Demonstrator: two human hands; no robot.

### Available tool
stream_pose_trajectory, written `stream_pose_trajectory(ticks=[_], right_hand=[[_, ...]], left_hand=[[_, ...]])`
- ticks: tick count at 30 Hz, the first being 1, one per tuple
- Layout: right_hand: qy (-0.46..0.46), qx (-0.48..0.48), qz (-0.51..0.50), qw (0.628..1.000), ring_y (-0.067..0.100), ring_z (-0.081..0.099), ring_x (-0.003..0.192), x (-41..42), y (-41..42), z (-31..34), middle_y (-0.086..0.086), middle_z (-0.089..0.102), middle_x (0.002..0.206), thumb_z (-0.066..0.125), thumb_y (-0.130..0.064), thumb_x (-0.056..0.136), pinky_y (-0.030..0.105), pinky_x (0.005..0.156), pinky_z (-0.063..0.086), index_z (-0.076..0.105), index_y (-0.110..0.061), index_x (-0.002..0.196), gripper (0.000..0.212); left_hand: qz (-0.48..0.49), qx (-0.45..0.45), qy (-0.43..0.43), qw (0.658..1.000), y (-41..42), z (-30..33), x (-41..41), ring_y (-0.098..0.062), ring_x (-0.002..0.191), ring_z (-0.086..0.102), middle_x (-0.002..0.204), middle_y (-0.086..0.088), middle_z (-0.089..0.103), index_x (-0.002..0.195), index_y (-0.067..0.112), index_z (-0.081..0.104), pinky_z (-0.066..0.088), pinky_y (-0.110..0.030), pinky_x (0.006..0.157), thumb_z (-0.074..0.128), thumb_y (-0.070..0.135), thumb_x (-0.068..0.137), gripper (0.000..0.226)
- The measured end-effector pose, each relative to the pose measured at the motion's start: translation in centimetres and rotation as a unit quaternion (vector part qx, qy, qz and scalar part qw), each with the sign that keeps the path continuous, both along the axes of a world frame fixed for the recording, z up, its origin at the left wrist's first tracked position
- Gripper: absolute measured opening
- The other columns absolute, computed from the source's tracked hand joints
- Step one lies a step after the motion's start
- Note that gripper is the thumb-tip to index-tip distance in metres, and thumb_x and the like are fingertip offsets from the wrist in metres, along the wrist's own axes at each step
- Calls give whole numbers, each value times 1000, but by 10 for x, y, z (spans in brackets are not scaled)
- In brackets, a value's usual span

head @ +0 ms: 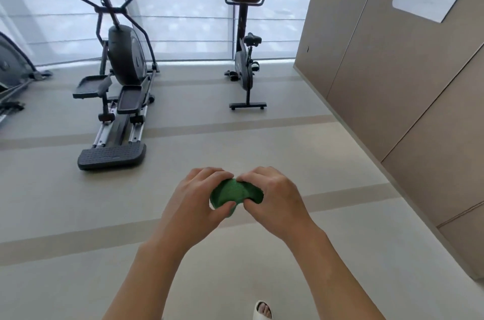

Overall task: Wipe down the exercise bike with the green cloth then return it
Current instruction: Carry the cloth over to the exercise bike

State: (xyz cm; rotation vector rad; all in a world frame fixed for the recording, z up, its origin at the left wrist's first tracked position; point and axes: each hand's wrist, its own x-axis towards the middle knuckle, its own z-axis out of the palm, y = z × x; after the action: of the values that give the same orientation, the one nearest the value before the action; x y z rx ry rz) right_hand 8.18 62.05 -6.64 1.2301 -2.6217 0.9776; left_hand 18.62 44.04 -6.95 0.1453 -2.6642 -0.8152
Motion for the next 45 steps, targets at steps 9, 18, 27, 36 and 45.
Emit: stream_pose_trajectory(ticks=[9,18,27,36,45], right_hand=[[-10,-40,30,999,10,59,97,-159,1,1,-17,67,107,70,-21,77,37,88,53,70,-30,118,42],[-5,-48,18,999,12,60,94,-256,-15,-12,-14,68,105,69,-23,80,37,83,55,74,-27,116,37],[10,-43,-50,998,11,60,93,-343,-86,-12,-15,67,102,74,-19,80,35,81,54,76,-28,114,35],[13,-48,-99,994,8,59,92,-416,-199,19,-22,64,98,77,-14,80,34,80,54,76,-31,112,36],[7,-10,-74,997,11,61,96,-455,-304,17,-14,69,104,77,-16,80,37,83,55,77,-28,117,39]], left_hand=[[37,-54,22,998,4,21,-145,-12,95,63,105,20,70,113,31,72,55,-37,77,85,28,85,31],[41,-18,32,999,-22,5,-235,-7,117,60,126,22,63,130,30,67,53,-33,97,72,51,90,45],[23,11,17,1000,-118,-8,-327,-6,129,54,138,22,56,141,33,58,50,-35,106,68,48,97,47],[9,29,24,999,-264,17,-414,1,131,48,134,28,54,133,37,64,39,-25,104,61,58,95,44],[-2,98,15,995,-347,-10,-456,8,129,51,140,32,54,148,47,47,41,-20,103,61,57,98,53]])
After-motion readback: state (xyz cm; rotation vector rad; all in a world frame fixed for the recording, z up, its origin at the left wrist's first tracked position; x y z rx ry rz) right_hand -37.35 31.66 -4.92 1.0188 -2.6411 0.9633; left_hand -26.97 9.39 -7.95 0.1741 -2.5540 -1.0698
